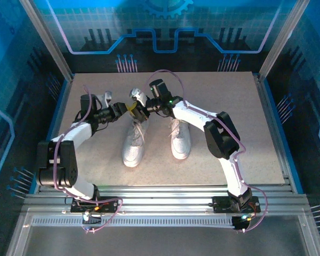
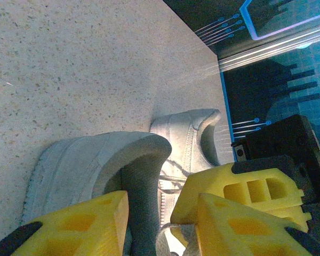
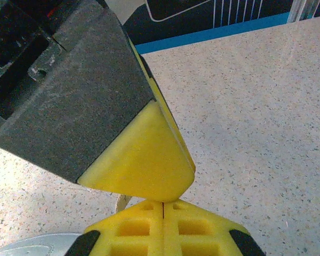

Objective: Tie the shoes

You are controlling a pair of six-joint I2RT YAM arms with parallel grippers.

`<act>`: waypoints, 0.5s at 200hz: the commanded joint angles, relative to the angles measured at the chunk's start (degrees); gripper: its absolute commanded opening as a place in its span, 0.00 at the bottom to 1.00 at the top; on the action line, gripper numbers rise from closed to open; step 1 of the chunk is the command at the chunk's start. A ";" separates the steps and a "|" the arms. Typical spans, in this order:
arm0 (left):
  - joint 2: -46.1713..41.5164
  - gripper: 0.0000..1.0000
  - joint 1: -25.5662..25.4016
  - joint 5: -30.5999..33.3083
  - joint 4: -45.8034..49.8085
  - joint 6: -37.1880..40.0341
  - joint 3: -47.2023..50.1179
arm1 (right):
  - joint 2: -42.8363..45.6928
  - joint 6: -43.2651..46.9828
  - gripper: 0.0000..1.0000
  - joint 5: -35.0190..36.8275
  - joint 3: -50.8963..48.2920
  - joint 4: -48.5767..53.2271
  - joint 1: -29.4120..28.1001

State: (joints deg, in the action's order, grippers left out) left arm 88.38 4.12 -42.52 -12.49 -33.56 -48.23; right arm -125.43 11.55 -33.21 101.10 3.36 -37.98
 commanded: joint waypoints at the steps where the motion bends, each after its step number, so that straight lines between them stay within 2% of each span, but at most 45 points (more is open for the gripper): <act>1: 1.50 0.37 0.19 -2.63 -2.58 -2.12 1.37 | 2.55 -0.61 0.00 -0.22 -0.63 -1.78 -0.84; 21: 2.45 0.27 0.10 -3.90 -5.69 -4.67 2.16 | 2.71 -1.04 0.00 0.23 -0.93 -2.14 -0.85; 44: 2.69 0.00 0.19 -4.25 -8.84 -7.10 3.05 | 3.30 -2.04 0.02 0.97 -1.62 -2.92 -0.80; 68: 2.35 0.00 0.27 -3.53 -9.04 -7.48 3.30 | 4.43 -2.67 0.08 2.38 -2.71 -3.19 -0.87; 100: 1.64 0.00 0.80 -2.55 -7.69 -6.50 3.23 | 6.43 -2.84 0.27 3.97 -4.59 -2.49 -0.86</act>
State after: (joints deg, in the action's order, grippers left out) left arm 90.61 4.14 -44.86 -19.68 -40.36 -45.45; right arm -123.28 8.95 -30.68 97.84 2.09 -38.00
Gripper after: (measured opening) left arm 0.051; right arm 0.216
